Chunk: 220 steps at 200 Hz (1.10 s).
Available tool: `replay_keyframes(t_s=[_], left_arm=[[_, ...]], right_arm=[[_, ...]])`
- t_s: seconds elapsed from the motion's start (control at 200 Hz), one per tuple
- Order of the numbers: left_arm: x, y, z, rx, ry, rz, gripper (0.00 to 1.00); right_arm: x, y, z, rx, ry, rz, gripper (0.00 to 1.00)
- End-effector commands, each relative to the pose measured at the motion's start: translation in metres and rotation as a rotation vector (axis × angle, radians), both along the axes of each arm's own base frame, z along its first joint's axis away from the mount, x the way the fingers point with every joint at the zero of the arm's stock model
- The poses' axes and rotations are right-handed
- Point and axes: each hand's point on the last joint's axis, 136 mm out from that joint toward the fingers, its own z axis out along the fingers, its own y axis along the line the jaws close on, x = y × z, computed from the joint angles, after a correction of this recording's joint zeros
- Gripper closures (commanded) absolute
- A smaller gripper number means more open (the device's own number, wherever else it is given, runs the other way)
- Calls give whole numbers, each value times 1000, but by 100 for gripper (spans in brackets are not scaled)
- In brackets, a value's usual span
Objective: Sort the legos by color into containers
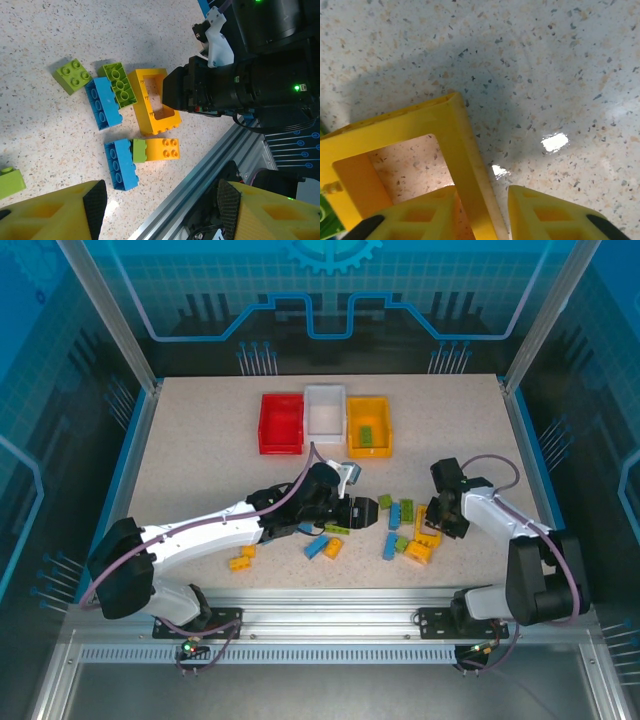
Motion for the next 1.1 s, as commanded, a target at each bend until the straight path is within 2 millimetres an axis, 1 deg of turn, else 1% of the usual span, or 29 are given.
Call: replay_keyframes(t_s=[0.0, 0.08, 0.17, 0.25, 0.335, 0.37, 0.39, 0.455, 0.55, 0.625, 0.695, 0.765, 0.865, 0.905, 0.955, 1.095], left_arm=[[-1, -5, 2, -10, -2, -15, 36], [-1, -5, 3, -6, -6, -16, 36], [0, -4, 4, 3, -15, -15, 36], [3, -2, 8, 15, -28, -7, 36], [12, 6, 17, 30, -39, 27, 36], [19, 13, 22, 32, -38, 54, 36], [23, 17, 25, 30, -38, 69, 36], [39, 33, 39, 17, -46, 123, 36], [63, 62, 61, 9, -69, 209, 36], [84, 88, 75, 22, -81, 287, 36], [103, 113, 83, 20, -81, 360, 36], [120, 135, 85, 13, -72, 428, 36], [142, 158, 84, -5, -67, 494, 36], [150, 166, 84, -16, -71, 515, 36], [159, 171, 85, -24, -81, 529, 36], [181, 182, 85, -33, -132, 553, 36]], right_arm=[[5, -3, -4, -5, -11, 3, 73], [10, -5, -1, -29, -28, 16, 78], [16, -12, 9, -82, -51, 29, 82], [26, -14, 28, -131, -106, 47, 84], [40, -8, 59, -190, -193, 101, 85], [45, -2, 71, -214, -225, 137, 85], [54, 4, 86, -225, -263, 158, 85], [69, 23, 115, -260, -335, 232, 86], [98, 64, 151, -242, -437, 344, 85], [124, 99, 170, -186, -493, 420, 85], [150, 134, 178, -135, -511, 486, 86], [176, 167, 186, -100, -528, 537, 86], [214, 204, 184, -84, -527, 577, 86], [228, 215, 177, -77, -513, 583, 86], [246, 225, 169, -75, -499, 576, 87], [288, 244, 147, -77, -489, 551, 87]])
